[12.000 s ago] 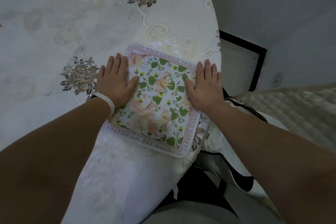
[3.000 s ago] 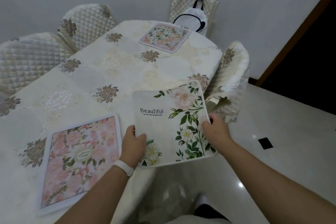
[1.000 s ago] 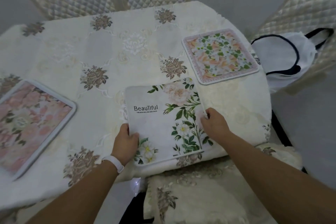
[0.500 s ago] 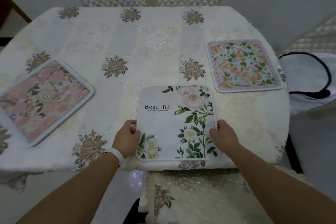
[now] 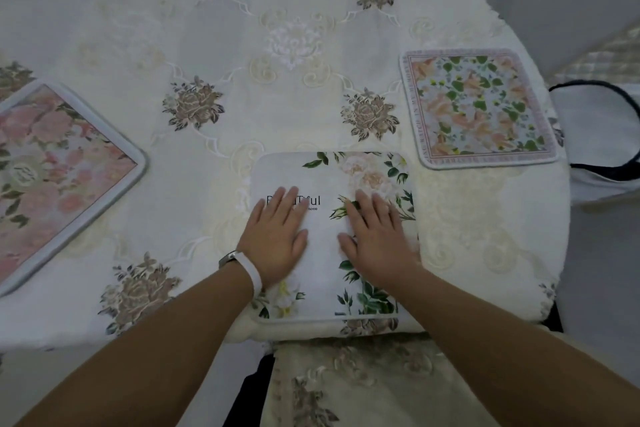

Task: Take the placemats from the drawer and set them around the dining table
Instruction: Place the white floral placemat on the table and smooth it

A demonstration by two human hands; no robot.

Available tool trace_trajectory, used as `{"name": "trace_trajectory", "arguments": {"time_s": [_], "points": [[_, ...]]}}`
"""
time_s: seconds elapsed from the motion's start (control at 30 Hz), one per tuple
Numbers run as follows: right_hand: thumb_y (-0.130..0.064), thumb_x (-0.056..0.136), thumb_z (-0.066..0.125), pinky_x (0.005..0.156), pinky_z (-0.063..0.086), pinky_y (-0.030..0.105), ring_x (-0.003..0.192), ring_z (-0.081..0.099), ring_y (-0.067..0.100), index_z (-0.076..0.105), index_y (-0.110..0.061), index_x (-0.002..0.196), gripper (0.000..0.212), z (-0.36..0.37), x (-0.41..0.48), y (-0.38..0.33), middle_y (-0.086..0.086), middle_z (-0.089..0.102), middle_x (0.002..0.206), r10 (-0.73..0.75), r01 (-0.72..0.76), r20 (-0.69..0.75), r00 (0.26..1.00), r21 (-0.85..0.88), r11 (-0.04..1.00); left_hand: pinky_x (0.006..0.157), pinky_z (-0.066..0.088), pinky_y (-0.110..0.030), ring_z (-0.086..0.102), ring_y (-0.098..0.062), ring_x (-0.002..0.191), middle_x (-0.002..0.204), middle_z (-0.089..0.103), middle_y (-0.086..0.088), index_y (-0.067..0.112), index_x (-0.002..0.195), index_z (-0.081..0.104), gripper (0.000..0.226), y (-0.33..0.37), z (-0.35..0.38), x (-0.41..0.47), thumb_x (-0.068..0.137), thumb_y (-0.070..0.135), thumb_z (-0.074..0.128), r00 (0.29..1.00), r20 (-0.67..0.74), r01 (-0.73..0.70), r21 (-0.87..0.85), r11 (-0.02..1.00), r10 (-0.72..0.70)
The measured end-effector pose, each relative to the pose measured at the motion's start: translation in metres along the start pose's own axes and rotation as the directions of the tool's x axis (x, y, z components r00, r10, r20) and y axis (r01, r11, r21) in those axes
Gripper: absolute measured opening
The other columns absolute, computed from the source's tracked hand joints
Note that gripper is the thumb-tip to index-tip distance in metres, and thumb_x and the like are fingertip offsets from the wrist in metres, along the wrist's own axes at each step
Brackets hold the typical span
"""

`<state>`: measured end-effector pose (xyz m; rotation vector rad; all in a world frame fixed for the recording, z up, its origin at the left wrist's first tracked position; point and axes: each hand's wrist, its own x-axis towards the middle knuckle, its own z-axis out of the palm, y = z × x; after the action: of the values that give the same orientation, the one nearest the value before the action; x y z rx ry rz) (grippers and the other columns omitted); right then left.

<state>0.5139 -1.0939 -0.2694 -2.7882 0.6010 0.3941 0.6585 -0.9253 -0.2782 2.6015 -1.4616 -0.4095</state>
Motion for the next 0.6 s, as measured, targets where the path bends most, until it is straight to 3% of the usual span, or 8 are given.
{"name": "trace_trajectory", "arguments": {"time_s": [0.13, 0.3, 0.47, 0.6], "points": [[-0.057, 0.1, 0.018, 0.121, 0.001, 0.053, 0.152, -0.003, 0.029, 0.007, -0.025, 0.158, 0.067, -0.001, 0.044, -0.004, 0.002, 0.0, 0.166, -0.084, 0.084, -0.002, 0.996, -0.07, 0.994, 0.117, 0.002, -0.045, 0.003, -0.022, 0.149, 0.162, 0.009, 0.0, 0.026, 0.153, 0.017, 0.059, -0.007, -0.001, 0.043, 0.098, 0.047, 0.017, 0.999, 0.027, -0.042, 0.054, 0.998, 0.04], [-0.06, 0.094, 0.007, 0.121, -0.002, 0.049, 0.153, -0.004, 0.024, 0.001, -0.022, 0.158, 0.074, -0.014, 0.09, 0.005, 0.0, -0.003, 0.166, -0.129, 0.128, -0.004, 0.992, -0.091, 0.988, 0.117, 0.005, -0.046, 0.004, -0.02, 0.149, 0.162, 0.01, 0.001, 0.022, 0.153, 0.015, 0.06, -0.014, -0.005, 0.089, 0.098, 0.045, 0.017, 0.998, 0.011, -0.07, 0.104, 0.992, 0.069], [-0.06, 0.098, 0.017, 0.121, 0.0, 0.048, 0.153, 0.001, 0.023, 0.005, -0.027, 0.158, 0.069, -0.02, 0.113, 0.017, -0.004, 0.003, 0.166, -0.126, 0.121, -0.048, 0.991, -0.084, 0.989, 0.118, 0.005, -0.047, 0.002, -0.019, 0.149, 0.162, 0.008, 0.004, 0.028, 0.153, 0.011, 0.061, -0.027, -0.013, 0.109, 0.097, 0.052, 0.019, 0.999, -0.01, -0.046, 0.065, 0.997, 0.046], [-0.06, 0.098, 0.02, 0.12, -0.002, 0.047, 0.153, -0.002, 0.023, 0.007, -0.026, 0.158, 0.069, -0.025, 0.118, 0.025, -0.002, 0.002, 0.166, -0.037, 0.035, -0.073, 0.997, -0.034, 0.999, 0.118, 0.001, -0.046, -0.003, -0.018, 0.149, 0.163, 0.003, 0.004, 0.03, 0.153, 0.007, 0.065, -0.027, -0.014, 0.109, 0.096, 0.058, 0.018, 1.0, -0.002, 0.006, 0.051, 0.999, -0.006]]}}
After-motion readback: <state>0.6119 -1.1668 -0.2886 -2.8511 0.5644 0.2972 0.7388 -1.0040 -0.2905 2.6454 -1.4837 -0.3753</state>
